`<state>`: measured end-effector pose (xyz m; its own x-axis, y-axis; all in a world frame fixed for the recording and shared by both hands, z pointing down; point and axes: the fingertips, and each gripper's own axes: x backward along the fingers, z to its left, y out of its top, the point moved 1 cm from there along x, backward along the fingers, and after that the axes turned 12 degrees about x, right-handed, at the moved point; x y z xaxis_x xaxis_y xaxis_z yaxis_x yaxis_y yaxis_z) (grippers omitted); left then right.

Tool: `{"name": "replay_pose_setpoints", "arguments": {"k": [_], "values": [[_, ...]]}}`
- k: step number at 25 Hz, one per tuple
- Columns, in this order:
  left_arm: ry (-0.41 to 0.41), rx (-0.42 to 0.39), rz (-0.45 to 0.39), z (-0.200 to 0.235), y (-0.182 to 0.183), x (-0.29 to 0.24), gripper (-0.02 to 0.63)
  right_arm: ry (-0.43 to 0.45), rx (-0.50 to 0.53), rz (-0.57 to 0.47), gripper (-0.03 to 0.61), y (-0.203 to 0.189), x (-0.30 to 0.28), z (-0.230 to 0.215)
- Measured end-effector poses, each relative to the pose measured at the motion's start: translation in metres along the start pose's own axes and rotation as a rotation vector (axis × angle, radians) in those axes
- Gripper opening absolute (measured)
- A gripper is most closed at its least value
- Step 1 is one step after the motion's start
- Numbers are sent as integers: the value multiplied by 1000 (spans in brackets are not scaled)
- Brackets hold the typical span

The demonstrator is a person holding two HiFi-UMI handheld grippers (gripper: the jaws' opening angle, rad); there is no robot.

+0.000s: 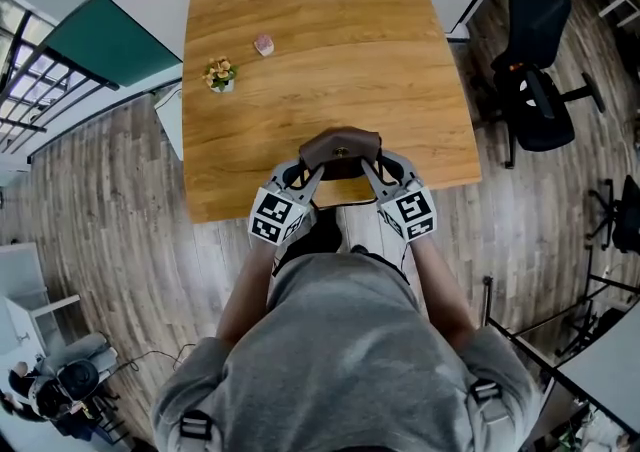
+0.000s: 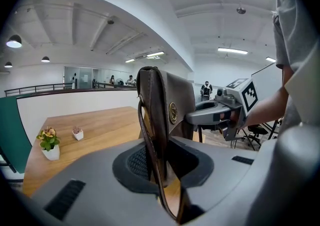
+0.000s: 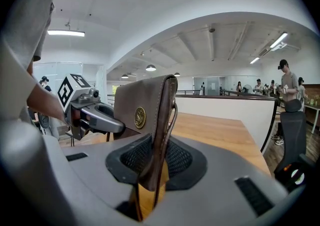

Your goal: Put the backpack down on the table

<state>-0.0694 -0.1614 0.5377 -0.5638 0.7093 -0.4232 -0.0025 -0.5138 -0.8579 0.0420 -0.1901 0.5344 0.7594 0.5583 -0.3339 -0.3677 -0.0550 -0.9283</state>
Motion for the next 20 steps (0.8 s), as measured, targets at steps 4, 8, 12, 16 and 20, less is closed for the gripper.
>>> {"name": "replay_pose_setpoints", "arguments": {"k": [4, 8, 12, 16, 20], "values": [[-20, -4, 18, 20, 2, -11, 75, -17, 3, 25, 81, -2, -20, -8], [-56, -25, 40, 38, 8, -23, 75, -43, -3, 49, 81, -3, -38, -17], [-91, -54, 63, 58, 12, -33, 75, -72, -14, 72, 78, -5, -56, -22], [-128, -87, 88, 74, 13, -38, 78, -86, -20, 80, 80, -4, -71, -22], [-145, -106, 105, 85, 9, -45, 78, -94, -9, 108, 80, -12, -81, -26]]}}
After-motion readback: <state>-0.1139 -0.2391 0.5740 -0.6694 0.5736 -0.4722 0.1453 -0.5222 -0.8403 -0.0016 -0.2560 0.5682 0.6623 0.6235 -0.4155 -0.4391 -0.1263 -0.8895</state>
